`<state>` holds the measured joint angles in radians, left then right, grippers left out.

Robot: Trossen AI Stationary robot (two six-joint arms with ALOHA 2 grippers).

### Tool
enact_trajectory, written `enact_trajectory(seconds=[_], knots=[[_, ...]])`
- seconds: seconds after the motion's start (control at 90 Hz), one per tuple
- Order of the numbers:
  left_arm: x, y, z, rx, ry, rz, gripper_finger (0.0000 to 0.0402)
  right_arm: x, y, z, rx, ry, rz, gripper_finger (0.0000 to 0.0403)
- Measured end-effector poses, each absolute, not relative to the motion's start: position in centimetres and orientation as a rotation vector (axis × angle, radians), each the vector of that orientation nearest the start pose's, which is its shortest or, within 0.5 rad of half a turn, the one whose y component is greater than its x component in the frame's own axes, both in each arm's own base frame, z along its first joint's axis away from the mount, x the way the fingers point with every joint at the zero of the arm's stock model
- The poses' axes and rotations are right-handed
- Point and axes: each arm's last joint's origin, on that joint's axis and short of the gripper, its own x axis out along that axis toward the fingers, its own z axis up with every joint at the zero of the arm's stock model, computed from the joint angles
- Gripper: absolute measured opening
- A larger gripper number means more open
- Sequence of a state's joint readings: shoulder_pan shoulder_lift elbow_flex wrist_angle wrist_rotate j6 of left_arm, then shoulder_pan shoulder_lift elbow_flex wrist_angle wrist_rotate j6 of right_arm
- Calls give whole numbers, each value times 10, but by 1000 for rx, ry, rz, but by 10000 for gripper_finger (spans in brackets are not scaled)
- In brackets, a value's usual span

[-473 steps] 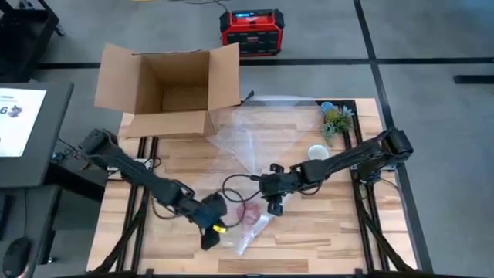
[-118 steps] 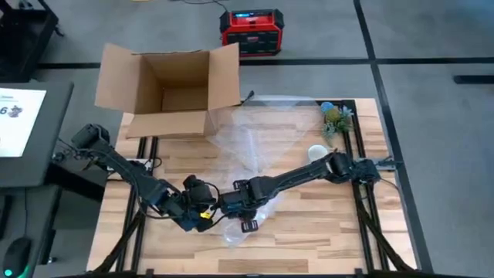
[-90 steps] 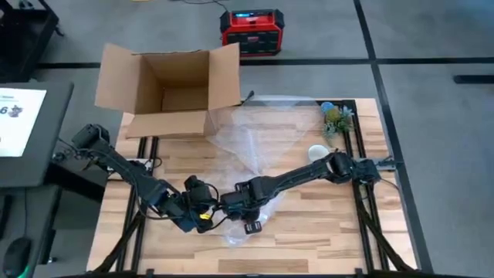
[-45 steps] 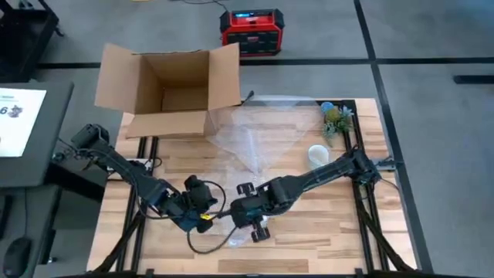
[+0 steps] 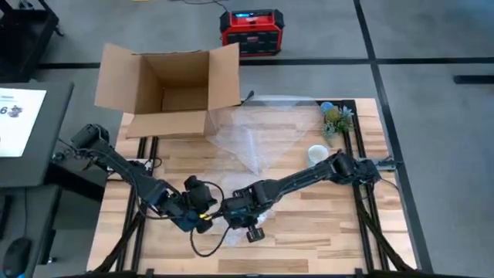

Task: Wrap mug
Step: Wrap the red mug with bubble wrap

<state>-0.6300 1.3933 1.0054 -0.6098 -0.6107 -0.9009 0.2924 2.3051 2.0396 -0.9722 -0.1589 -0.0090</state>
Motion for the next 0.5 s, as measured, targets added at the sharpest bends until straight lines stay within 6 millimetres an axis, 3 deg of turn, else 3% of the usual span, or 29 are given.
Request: enact_trajectory(seconds=[0.133, 0.278, 0.5], knots=[[231, -148, 250, -279, 723, 331, 0, 458, 141, 201, -104, 1249, 403, 0], [232, -149, 251, -283, 706, 316, 0, 453, 137, 213, -115, 1248, 382, 0], [232, -149, 251, -284, 705, 316, 0, 436, 132, 260, -123, 1180, 386, 0]])
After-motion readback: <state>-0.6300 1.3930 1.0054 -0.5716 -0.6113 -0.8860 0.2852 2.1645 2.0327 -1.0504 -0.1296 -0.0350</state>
